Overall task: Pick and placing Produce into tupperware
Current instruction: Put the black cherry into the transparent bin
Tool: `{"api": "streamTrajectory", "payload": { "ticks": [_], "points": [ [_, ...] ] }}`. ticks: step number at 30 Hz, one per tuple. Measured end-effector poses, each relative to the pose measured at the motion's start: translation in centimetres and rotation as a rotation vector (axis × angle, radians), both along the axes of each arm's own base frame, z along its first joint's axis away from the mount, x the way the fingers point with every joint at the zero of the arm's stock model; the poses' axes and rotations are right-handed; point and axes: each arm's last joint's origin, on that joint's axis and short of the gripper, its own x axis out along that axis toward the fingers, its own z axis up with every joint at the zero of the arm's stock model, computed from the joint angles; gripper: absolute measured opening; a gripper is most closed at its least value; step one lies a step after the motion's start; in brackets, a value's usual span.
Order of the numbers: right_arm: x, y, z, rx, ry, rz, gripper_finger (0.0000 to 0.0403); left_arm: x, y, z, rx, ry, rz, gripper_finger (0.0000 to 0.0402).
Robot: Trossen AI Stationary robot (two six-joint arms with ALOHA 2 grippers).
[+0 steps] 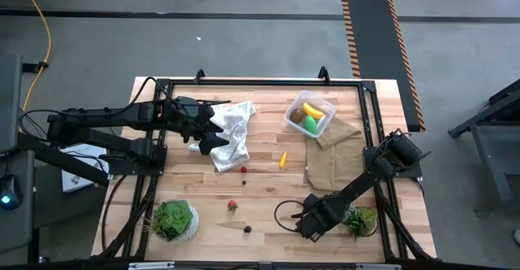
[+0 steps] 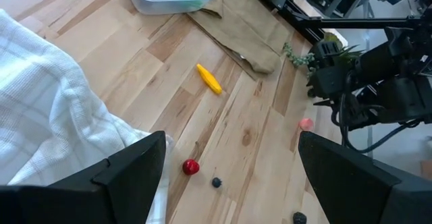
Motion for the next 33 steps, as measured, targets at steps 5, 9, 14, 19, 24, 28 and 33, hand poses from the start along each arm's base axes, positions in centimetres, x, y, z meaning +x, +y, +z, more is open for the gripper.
{"api": "streamTrajectory", "payload": {
  "ticks": [5, 9, 14, 19, 24, 28, 33],
  "points": [
    [0.03, -0.02, 0.00, -0.010, -0.007, -0.009, 0.0216, -0.01, 0.00, 0.01, 0.000, -0.001, 0.000, 0.0328],
    [0.01, 0.01, 0.01, 0.000, 0.002, -0.011, 0.0216, 0.00, 0.00, -0.01, 0.000, 0.000, 0.000, 0.0328],
    [-0.01, 0.03, 0.01, 0.007, 0.007, -0.011, 0.0216, 0.00, 0.00, -0.01, 0.000, 0.000, 0.000, 0.0328],
    [-0.15, -0.06, 0.02, 0.000, 0.024, -0.012, 0.0216, 0.00, 0.00, 0.00, 0.000, 0.000, 0.000, 0.0328],
    [-0.22, -0.11, 0.03, -0.004, 0.031, -0.009, 0.0213, 0.00, 0.00, 0.00, 0.000, 0.000, 0.000, 0.0328],
    [-0.22, -0.11, 0.03, -0.004, 0.031, -0.008, 0.0205, 0.00, 0.00, -0.01, 0.000, 0.001, 0.000, 0.0328],
    [-0.29, -0.02, 0.04, 0.004, 0.038, -0.006, 0.0197, -0.01, 0.00, -0.01, 0.000, 0.002, 0.000, 0.0328]
  ]
}}
